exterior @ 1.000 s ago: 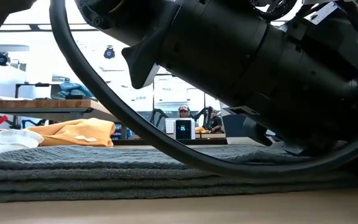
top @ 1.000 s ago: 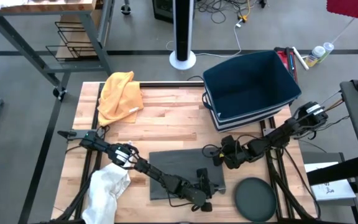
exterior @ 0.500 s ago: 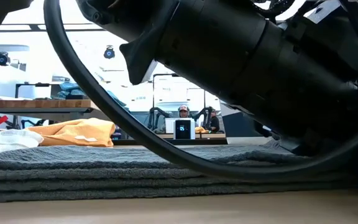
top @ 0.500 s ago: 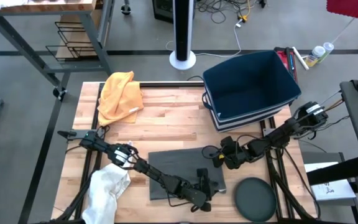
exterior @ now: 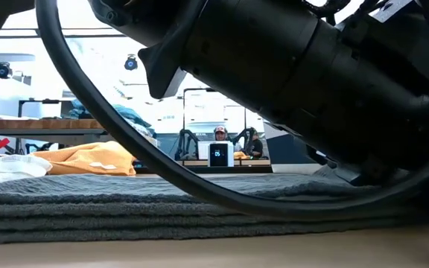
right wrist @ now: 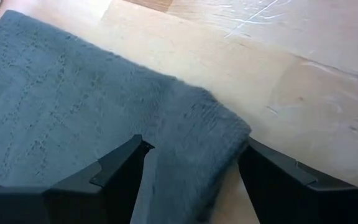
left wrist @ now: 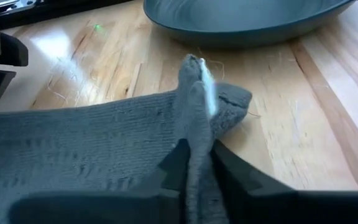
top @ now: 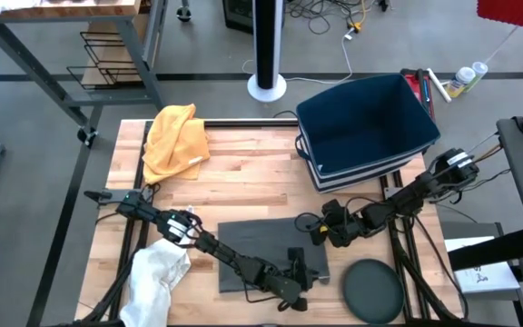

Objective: Fold kitchen towel into neat rectangle
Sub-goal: Fold the gray towel

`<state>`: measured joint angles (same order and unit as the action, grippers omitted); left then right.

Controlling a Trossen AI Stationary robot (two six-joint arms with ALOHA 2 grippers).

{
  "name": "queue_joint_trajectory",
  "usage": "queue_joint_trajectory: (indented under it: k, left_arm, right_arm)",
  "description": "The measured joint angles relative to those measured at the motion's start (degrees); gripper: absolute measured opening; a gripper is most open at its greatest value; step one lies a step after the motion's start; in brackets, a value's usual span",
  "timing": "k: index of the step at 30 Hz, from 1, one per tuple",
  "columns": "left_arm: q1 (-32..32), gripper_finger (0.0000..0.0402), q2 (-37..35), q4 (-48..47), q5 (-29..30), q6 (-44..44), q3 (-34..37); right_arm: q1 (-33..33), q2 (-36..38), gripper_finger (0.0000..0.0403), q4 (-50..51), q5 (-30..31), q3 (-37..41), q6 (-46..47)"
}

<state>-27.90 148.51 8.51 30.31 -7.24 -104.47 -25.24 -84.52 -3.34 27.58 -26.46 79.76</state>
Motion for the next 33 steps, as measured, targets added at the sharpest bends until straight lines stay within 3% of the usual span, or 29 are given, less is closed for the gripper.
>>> queue_joint_trajectory:
  k: [2, 8, 12, 18, 24, 33]
  left_arm:
    - [-0.08, 0.0013, 0.0, -0.04, 0.19, 0.04, 0.0]
    - [-0.11, 0.0036, 0.0, -0.15, 0.26, -0.53, 0.0]
    - [-0.28, 0.0019, 0.0, -0.11, 0.45, 0.05, 0.0]
    - [-0.44, 0.0017, 0.0, 0.02, 0.59, 0.17, 0.0]
    - [-0.66, 0.0024, 0.0, 0.06, 0.71, 0.19, 0.0]
    - [-1.54, 0.0019, -1.52, -3.54, 3.25, -0.86, 0.02]
  right_arm:
    - [0.4, 1.59, 0.0247, 2.64, -0.33, 0.0, 0.28]
    - [0.01, 6.71, 0.0239, 11.62, -2.33, 0.11, 3.24]
    - [-0.08, 8.43, 0.0231, 11.75, -0.28, 0.66, 5.25]
    - [-0.06, 6.28, 0.0211, 3.49, -0.39, 0.66, 3.87]
    - [0.31, 2.2, 0.0197, 6.73, 0.63, 0.44, 6.98]
    - [0.31, 2.13, 0.0196, 8.68, 1.03, 0.48, 3.27]
